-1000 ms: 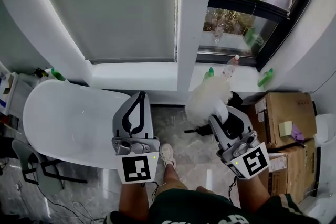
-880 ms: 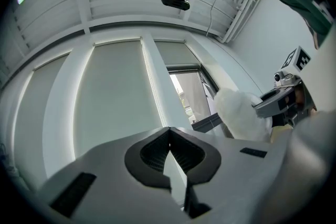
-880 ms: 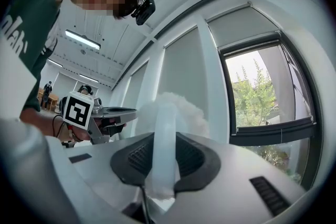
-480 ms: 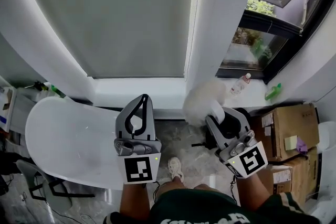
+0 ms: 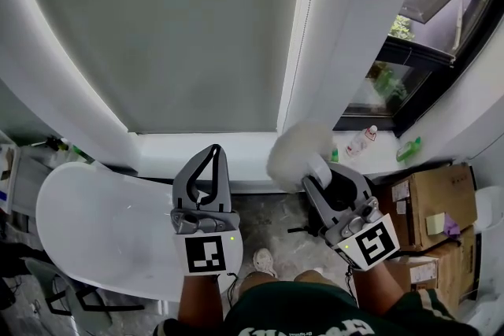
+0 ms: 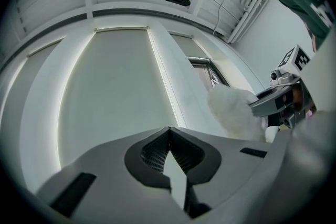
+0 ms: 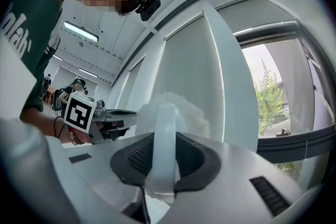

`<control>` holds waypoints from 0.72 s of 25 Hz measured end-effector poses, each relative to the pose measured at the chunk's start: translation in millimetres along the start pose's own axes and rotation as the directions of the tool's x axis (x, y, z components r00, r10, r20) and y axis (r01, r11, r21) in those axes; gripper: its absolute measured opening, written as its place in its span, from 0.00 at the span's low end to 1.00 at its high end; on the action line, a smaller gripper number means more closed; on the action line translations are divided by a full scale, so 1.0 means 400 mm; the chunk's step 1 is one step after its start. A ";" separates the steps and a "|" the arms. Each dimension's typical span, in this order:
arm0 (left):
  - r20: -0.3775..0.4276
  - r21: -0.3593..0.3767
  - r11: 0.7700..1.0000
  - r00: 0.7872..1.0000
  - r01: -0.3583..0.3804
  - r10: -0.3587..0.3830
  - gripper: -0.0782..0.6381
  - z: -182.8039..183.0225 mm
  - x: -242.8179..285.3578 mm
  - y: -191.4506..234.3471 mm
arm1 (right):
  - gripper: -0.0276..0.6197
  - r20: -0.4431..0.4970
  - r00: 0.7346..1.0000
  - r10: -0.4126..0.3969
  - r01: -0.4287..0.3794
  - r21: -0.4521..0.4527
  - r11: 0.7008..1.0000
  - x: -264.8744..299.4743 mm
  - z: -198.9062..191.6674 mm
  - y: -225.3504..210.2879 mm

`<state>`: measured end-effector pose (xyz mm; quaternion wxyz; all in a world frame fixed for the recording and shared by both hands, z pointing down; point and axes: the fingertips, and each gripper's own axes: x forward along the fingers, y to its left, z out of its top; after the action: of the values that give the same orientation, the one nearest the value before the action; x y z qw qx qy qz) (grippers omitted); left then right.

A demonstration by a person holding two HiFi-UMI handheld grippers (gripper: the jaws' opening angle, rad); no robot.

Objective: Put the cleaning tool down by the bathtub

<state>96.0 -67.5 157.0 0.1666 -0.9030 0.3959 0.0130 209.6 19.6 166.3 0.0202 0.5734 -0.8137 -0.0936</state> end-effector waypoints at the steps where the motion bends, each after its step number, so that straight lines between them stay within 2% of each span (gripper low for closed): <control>1: -0.001 0.003 1.000 1.000 0.002 -0.002 0.12 0.001 0.004 -0.004 | 0.19 -0.001 1.000 -0.002 0.002 -0.001 1.000 -0.002 0.001 -0.005; 6: -0.006 0.038 0.999 1.000 0.010 -0.010 0.12 0.009 0.013 -0.011 | 0.19 0.013 1.000 0.003 -0.002 -0.006 1.000 0.005 0.013 -0.016; 11: -0.031 0.042 0.999 0.999 0.015 -0.013 0.12 -0.020 0.024 -0.002 | 0.19 -0.007 1.000 0.005 -0.006 -0.029 1.000 0.032 -0.009 -0.022; 14: -0.043 0.060 0.998 0.999 -0.017 0.019 0.12 -0.037 0.032 0.021 | 0.19 -0.001 1.000 0.011 -0.011 -0.022 1.000 0.056 -0.018 -0.025; 18: -0.043 0.040 0.998 0.998 -0.052 0.053 0.12 -0.061 0.032 0.073 | 0.19 -0.009 1.000 0.024 -0.024 -0.002 1.000 0.105 -0.037 -0.017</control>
<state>81.3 -102.6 169.5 0.1751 -0.8889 0.4232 -0.0103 203.5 -23.8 176.4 0.0254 0.5642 -0.8202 -0.0918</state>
